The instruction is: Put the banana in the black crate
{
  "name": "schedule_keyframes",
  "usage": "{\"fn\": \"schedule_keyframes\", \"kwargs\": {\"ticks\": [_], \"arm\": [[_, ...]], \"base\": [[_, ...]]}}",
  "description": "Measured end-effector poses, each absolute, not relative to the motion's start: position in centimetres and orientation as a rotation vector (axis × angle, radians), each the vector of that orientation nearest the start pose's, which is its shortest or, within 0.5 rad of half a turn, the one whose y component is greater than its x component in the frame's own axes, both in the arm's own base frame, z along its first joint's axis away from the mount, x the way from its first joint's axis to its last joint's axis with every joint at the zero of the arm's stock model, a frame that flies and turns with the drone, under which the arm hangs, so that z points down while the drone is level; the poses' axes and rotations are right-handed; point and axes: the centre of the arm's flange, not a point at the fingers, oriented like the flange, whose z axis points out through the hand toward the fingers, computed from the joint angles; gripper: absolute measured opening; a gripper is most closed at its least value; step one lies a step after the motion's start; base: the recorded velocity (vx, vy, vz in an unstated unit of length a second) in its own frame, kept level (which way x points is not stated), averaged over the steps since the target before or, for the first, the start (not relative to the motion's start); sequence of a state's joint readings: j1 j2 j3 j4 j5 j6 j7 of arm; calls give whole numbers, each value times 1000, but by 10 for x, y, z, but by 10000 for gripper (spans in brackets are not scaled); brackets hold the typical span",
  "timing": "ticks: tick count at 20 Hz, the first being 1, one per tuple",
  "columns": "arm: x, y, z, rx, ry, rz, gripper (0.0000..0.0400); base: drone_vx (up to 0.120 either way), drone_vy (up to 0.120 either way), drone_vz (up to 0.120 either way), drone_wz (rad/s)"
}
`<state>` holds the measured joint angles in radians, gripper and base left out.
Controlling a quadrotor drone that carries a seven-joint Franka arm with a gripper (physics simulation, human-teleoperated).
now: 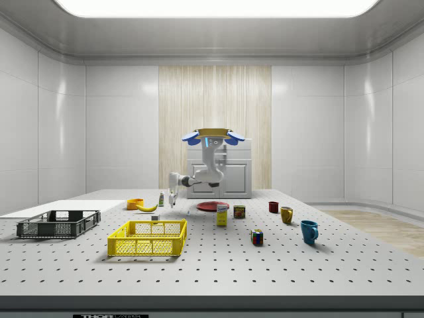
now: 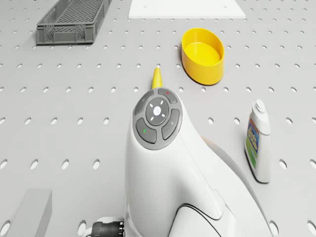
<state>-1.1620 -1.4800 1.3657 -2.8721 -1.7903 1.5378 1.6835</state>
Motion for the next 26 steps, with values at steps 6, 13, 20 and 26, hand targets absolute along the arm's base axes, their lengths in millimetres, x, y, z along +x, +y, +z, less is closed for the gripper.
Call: {"fn": "schedule_keyframes", "kwargs": {"ticks": [6,13,20,26], "arm": [[307,0,491,1,-2,785,400],[307,0,491,1,-2,785,400],[307,0,491,1,-2,785,400],[307,0,491,1,-2,785,400]], "base": [[120,0,0,0],[120,0,0,0],[120,0,0,0],[120,0,0,0]]}}
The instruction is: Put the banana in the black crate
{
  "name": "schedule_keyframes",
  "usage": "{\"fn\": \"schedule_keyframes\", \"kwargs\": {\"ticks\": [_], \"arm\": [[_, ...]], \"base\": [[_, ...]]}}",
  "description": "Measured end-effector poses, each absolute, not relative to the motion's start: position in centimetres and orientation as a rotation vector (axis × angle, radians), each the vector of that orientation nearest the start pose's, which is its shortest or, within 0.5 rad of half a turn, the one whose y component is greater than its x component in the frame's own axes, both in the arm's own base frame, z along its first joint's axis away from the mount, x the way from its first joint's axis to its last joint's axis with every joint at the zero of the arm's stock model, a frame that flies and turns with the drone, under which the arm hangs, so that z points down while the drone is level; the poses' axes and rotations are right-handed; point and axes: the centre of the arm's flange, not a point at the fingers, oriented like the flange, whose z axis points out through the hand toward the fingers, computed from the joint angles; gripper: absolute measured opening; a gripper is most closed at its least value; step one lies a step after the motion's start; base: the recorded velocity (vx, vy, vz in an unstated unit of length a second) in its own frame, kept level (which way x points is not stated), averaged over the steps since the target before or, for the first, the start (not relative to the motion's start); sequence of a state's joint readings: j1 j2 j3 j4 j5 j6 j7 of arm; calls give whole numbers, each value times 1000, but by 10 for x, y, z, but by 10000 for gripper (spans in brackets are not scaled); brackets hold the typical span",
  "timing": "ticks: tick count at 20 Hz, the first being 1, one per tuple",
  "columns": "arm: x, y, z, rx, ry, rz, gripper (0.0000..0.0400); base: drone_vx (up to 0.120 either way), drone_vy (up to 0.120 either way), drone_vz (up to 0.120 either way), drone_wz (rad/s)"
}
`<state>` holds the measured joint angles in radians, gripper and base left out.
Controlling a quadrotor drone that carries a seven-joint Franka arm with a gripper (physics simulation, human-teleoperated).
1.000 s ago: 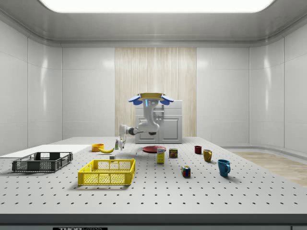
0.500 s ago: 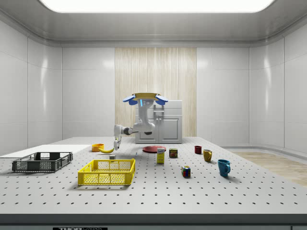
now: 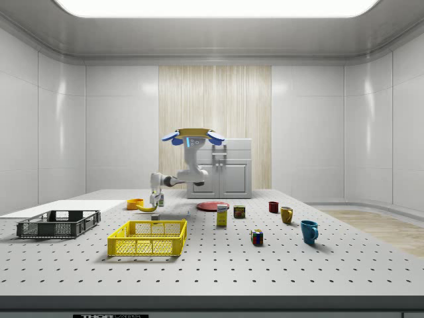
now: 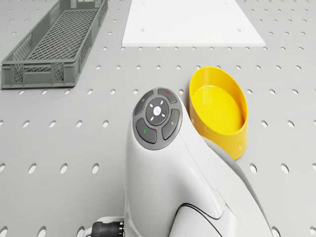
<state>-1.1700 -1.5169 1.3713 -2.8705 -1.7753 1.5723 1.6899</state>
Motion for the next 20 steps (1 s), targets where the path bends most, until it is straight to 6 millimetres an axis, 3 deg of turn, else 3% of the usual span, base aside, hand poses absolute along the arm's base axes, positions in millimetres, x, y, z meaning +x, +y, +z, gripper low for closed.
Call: {"fn": "schedule_keyframes", "kwargs": {"ticks": [12,20], "arm": [[307,0,491,1,-2,786,400],[307,0,510,1,-2,786,400]], "base": [[120,0,0,0],[5,0,0,0]]}}
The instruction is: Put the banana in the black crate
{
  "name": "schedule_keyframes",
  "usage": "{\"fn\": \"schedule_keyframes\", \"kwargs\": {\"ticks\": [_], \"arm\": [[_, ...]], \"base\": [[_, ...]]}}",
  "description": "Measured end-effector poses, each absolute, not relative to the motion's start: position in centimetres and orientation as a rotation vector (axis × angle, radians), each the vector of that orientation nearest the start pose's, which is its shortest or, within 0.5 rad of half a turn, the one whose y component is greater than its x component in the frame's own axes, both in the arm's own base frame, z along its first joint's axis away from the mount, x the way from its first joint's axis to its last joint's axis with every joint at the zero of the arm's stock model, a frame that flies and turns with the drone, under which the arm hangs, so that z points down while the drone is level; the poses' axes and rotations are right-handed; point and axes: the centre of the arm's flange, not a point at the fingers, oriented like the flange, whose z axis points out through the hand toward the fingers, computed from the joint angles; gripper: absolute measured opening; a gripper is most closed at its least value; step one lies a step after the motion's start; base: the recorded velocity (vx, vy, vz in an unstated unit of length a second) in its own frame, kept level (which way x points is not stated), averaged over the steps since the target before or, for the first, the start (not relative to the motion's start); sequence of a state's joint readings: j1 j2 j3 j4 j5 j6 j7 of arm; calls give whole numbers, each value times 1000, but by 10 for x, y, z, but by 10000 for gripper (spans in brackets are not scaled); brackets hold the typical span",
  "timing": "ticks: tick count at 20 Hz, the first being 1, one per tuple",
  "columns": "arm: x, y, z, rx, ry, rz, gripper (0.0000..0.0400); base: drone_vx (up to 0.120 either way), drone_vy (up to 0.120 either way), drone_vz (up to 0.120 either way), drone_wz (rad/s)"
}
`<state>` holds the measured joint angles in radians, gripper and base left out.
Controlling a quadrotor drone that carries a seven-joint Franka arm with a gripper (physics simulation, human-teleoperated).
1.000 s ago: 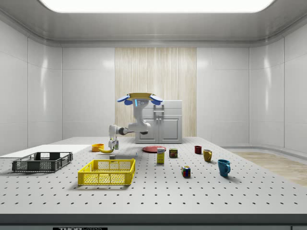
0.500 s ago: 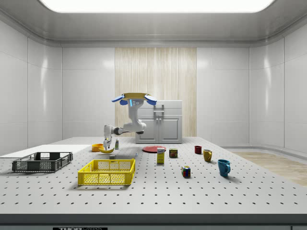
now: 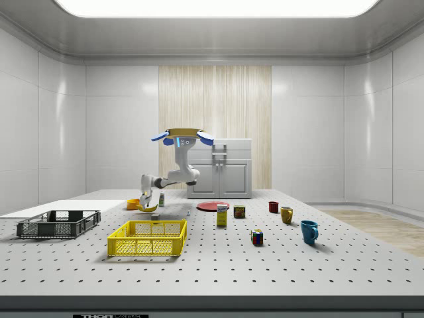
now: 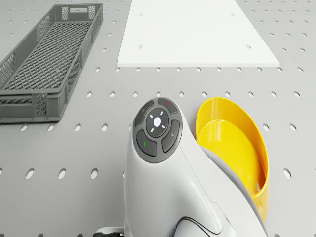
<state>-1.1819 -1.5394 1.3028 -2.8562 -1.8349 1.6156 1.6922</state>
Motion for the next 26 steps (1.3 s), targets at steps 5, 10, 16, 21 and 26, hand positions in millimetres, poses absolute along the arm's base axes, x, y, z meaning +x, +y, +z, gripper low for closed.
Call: {"fn": "schedule_keyframes", "kwargs": {"ticks": [5,10,16,21,26], "arm": [[307,0,523,1,-2,786,400],[307,4,529,1,-2,786,400],[307,6,533,1,-2,786,315],[307,6,534,1,-2,786,198],[307,6,532,-2,1,770,190]], "base": [[0,0,0,0],[0,0,0,0],[0,0,0,0],[0,0,0,0],[0,0,0,0]]}}
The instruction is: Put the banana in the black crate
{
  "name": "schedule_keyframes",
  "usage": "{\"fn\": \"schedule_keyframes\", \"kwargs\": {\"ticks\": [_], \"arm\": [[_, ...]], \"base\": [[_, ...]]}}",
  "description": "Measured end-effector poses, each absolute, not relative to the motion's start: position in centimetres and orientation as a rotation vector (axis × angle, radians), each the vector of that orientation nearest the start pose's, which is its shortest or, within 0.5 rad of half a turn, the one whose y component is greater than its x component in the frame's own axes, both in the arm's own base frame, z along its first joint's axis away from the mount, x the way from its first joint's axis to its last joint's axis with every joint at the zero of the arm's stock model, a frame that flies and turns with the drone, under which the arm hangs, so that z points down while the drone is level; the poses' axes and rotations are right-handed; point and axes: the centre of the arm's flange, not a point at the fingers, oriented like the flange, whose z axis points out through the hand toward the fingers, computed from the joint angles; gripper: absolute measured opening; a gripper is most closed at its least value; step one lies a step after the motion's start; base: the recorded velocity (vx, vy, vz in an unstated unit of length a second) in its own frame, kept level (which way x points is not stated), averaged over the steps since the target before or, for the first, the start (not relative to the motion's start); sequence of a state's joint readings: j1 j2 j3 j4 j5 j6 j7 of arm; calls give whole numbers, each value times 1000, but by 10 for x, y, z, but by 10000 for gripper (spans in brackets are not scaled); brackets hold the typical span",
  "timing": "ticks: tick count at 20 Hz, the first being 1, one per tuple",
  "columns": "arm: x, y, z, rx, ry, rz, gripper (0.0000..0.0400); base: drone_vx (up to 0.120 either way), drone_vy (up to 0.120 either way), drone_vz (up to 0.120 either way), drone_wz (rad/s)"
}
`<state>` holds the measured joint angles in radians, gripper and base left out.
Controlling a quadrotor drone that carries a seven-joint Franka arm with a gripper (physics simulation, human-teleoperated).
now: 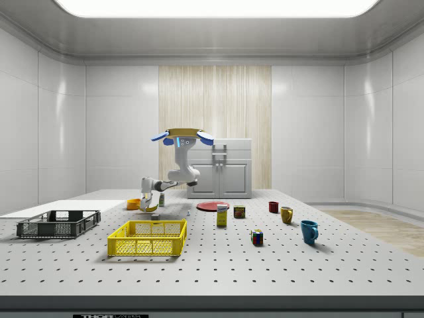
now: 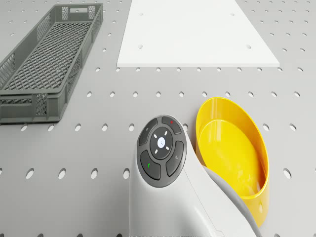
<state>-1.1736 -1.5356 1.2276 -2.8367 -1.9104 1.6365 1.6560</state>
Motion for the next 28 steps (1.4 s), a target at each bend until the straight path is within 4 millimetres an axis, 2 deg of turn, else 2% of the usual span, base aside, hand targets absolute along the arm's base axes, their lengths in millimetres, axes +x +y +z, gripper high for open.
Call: {"fn": "schedule_keyframes", "kwargs": {"ticks": [3,6,12,22,28], "arm": [[307,6,524,-3,2,756,190],[307,6,513,-4,2,749,190],[307,6,501,-4,3,747,190],[307,6,497,-4,3,744,190],[307,6,497,-4,3,744,190]], "base": [[0,0,0,0],[0,40,120,0],[120,120,120,0],[120,120,120,0],[120,120,13,0]]}}
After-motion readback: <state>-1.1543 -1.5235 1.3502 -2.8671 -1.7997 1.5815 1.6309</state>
